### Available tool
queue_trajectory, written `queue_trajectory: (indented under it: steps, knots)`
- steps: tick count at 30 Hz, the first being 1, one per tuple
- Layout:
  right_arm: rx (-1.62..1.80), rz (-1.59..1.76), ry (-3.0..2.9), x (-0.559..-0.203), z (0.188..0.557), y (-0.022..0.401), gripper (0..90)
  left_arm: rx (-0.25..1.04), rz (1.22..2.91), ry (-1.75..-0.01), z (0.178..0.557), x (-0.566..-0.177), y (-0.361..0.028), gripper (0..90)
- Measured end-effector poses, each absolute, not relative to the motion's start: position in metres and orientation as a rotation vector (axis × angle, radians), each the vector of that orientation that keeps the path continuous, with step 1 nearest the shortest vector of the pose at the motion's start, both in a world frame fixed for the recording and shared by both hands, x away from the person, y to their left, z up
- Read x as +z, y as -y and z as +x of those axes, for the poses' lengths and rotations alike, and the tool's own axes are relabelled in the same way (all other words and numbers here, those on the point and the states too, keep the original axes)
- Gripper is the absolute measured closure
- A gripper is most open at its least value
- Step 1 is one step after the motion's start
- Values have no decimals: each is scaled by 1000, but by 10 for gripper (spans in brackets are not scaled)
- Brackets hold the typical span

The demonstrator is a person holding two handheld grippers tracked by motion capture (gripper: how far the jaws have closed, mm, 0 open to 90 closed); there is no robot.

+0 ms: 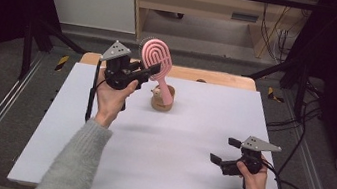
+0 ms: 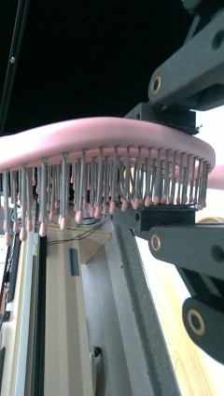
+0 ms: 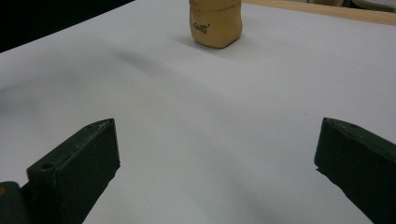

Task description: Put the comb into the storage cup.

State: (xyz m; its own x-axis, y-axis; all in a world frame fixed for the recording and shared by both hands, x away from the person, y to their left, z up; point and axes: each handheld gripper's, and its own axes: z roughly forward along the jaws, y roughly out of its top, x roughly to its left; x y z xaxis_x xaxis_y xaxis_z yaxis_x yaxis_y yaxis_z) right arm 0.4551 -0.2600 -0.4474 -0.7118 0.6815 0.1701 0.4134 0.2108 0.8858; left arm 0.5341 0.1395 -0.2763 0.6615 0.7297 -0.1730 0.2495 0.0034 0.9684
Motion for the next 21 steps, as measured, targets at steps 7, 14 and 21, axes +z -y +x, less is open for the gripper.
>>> queue_trajectory:
  steps: [7,14,21]
  knots:
    - [1502,1034,-2232,-448,455,259,4,455,1561,-842,540,-275,-136,629]
    - [1500,1036,-2234,-448,455,260,4,463,1571,-851,548,-275,-134,629]
    - [1497,1034,-2236,-448,455,259,4,474,1578,-859,556,-273,-131,629]
